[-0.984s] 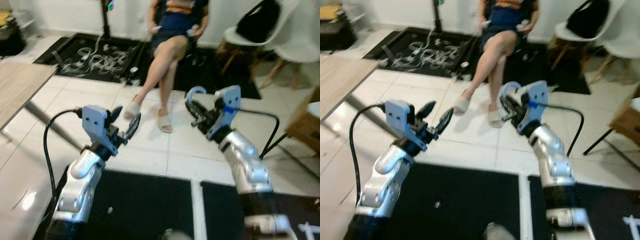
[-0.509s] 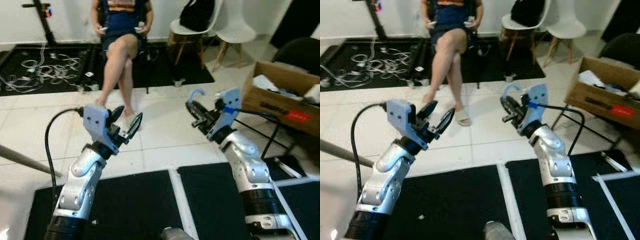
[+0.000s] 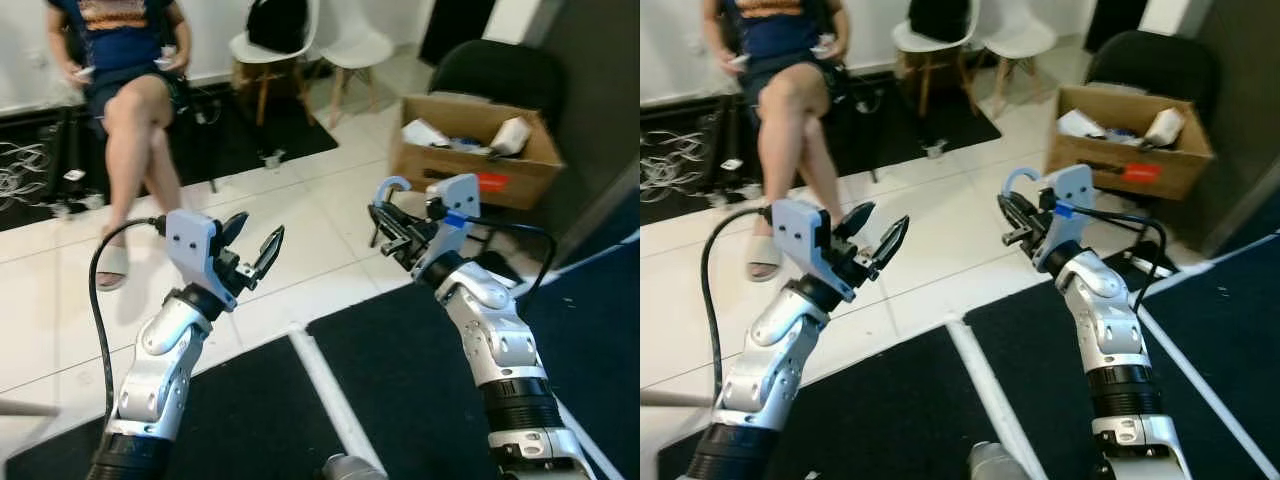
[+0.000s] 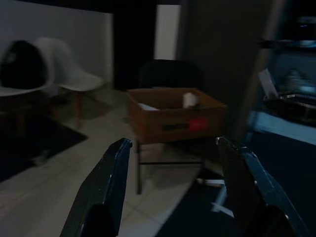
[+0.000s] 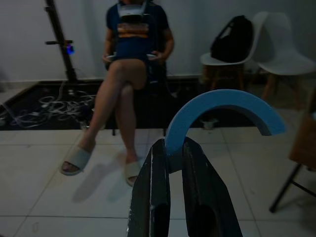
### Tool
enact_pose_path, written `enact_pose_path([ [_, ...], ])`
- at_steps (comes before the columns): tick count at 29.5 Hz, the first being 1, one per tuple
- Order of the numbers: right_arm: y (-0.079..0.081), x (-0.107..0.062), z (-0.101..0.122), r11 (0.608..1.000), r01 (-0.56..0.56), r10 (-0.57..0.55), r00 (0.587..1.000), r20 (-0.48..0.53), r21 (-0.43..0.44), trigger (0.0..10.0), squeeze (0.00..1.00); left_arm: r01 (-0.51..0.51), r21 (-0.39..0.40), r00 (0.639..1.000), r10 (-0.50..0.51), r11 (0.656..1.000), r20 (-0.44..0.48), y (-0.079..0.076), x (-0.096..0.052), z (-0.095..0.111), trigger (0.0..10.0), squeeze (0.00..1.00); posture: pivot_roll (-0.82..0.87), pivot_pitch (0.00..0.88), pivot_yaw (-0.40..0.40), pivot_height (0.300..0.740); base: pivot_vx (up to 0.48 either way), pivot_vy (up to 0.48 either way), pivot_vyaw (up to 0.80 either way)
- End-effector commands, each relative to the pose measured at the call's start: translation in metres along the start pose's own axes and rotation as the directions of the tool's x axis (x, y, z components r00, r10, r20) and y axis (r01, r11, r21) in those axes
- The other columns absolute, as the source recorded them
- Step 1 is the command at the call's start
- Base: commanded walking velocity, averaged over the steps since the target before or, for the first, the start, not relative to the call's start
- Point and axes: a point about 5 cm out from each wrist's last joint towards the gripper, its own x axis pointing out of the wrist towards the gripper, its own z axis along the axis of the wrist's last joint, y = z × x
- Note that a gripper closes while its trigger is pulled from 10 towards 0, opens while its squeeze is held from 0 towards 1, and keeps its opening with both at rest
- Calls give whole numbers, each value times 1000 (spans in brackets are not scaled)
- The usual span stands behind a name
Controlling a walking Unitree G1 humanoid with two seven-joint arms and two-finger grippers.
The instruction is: Picking trash to rubbish bin
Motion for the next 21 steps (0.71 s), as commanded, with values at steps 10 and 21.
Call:
enact_pose_path([
  [10,3,1,-3,1000,-12,12,1000,-11,1,10000,0,8,-4,1000,-8,1000,-4,-2,0,-3,10000,0,-65,0,-20,740,0,0,-788],
  [21,2,1,-3,1000,-10,10,1000,-11,1,10000,0,12,-5,1000,-12,1000,-7,-2,0,-3,10000,0,-63,0,-20,740,0,0,-788],
])
